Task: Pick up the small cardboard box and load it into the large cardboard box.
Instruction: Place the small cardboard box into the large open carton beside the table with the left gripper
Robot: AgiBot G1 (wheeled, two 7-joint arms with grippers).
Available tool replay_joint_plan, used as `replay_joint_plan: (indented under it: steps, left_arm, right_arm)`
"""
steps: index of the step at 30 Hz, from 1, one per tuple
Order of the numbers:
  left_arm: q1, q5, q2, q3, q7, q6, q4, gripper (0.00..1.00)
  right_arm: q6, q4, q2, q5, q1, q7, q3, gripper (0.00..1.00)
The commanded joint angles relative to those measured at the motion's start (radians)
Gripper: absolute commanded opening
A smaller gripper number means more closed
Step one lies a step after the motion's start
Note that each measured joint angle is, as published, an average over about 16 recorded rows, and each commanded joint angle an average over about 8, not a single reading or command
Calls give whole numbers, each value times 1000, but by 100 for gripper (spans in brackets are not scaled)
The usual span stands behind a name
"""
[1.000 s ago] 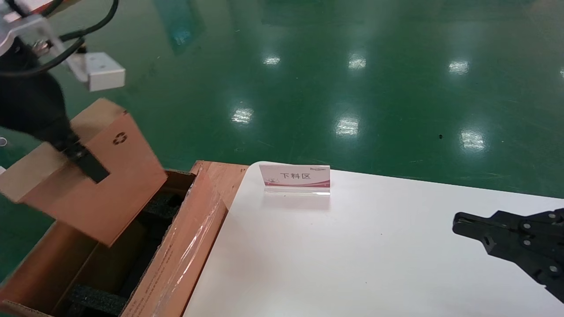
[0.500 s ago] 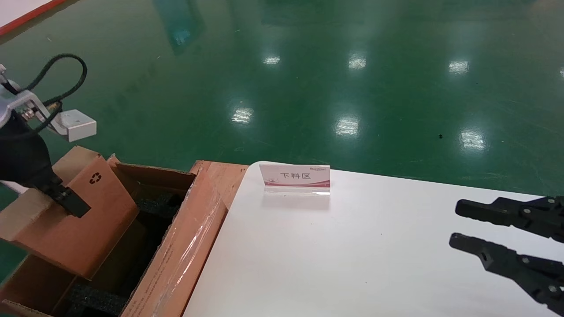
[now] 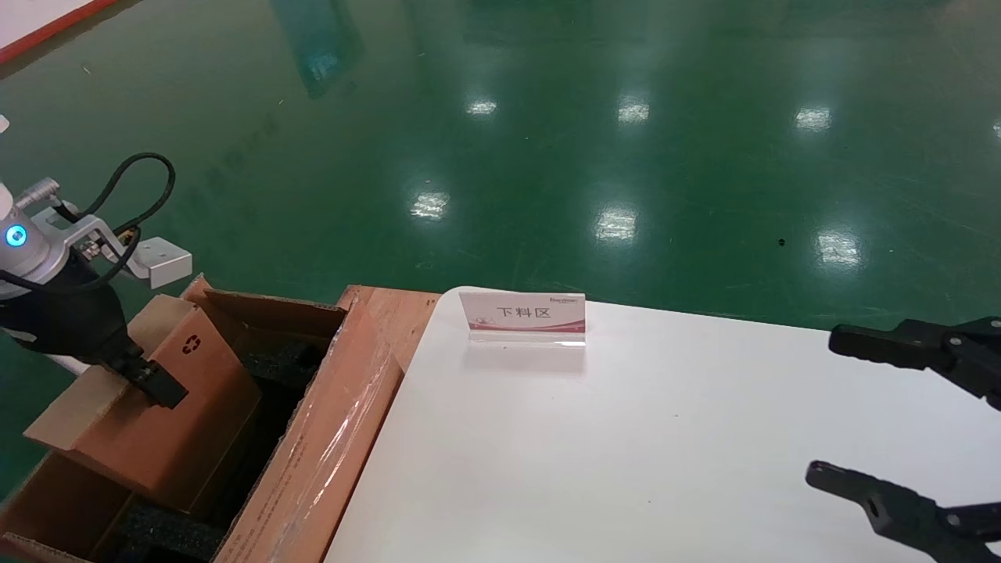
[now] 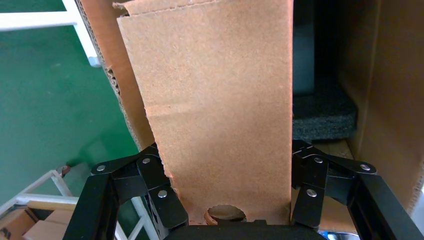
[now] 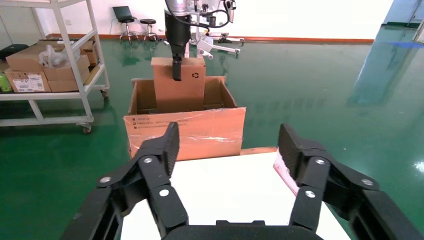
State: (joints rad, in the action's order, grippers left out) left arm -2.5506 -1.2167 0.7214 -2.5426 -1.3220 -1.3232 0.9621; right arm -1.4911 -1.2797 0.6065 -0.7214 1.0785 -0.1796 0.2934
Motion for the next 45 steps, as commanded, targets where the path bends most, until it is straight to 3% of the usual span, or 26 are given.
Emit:
replay_joint_plan:
  steps: [1,17,45]
  left_arm:
    - [16,2,-1,0,8,8,-16,0]
    - [111,-3,-14,-10,67,54,-127,0]
    - [253,-10,48,-3,102,148,-263,0]
  right_arm:
    - [0,0,0,0,0,0,0,100]
    - [0,0,0,1,0,1,1,100]
    - [1,0,-1,2,1,1,3,100]
